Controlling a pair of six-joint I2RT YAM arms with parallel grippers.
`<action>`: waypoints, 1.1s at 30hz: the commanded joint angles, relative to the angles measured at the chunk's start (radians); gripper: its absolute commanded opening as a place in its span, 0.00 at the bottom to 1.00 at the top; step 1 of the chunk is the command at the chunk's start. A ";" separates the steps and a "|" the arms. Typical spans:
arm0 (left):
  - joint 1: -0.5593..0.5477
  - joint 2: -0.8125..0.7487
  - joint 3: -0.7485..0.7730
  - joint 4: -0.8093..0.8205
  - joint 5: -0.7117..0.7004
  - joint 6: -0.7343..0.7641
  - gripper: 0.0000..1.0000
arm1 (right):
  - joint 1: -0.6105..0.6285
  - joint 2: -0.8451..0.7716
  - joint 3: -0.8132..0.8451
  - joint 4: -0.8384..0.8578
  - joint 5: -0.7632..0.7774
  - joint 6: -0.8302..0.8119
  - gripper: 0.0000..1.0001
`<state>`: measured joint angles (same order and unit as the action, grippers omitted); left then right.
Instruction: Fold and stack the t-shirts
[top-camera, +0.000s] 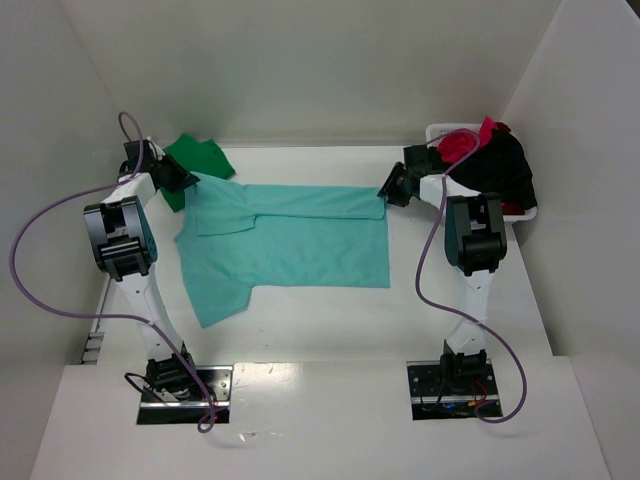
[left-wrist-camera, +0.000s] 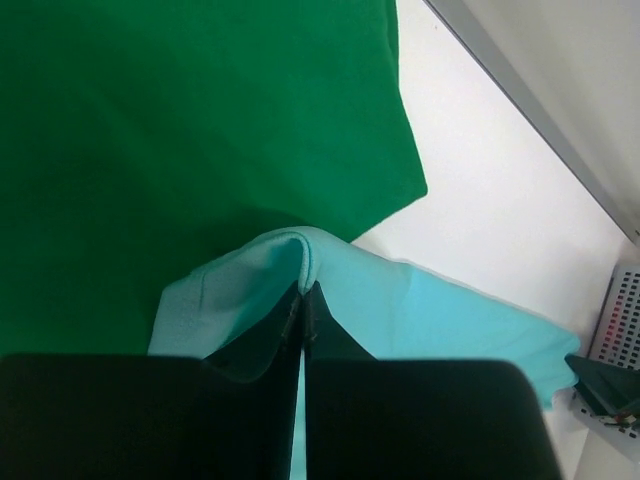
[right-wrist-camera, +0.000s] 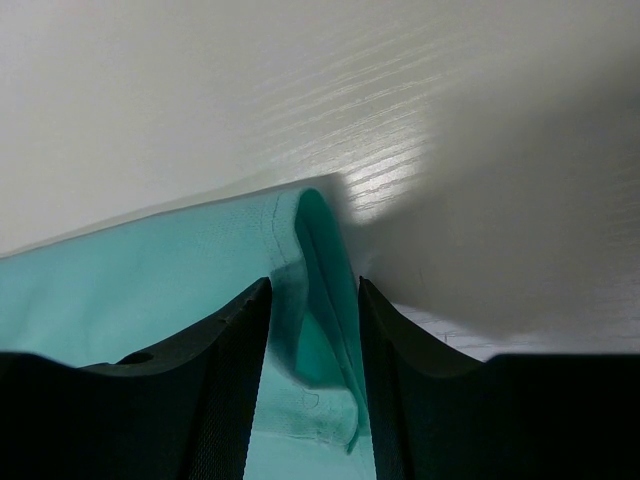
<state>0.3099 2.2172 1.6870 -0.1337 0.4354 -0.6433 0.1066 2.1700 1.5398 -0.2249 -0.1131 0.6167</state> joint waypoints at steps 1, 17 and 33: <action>0.015 0.012 0.052 0.049 0.039 -0.034 0.03 | -0.007 -0.052 -0.012 0.029 0.007 0.009 0.46; 0.035 0.048 0.137 0.040 0.106 -0.055 0.14 | -0.007 -0.061 -0.021 0.035 0.007 0.009 0.46; 0.054 -0.125 0.039 -0.004 -0.037 0.001 0.74 | -0.007 -0.080 -0.004 0.022 0.012 -0.025 0.46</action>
<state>0.3504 2.2196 1.7557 -0.1491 0.4092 -0.6750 0.1066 2.1639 1.5307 -0.2213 -0.1133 0.6123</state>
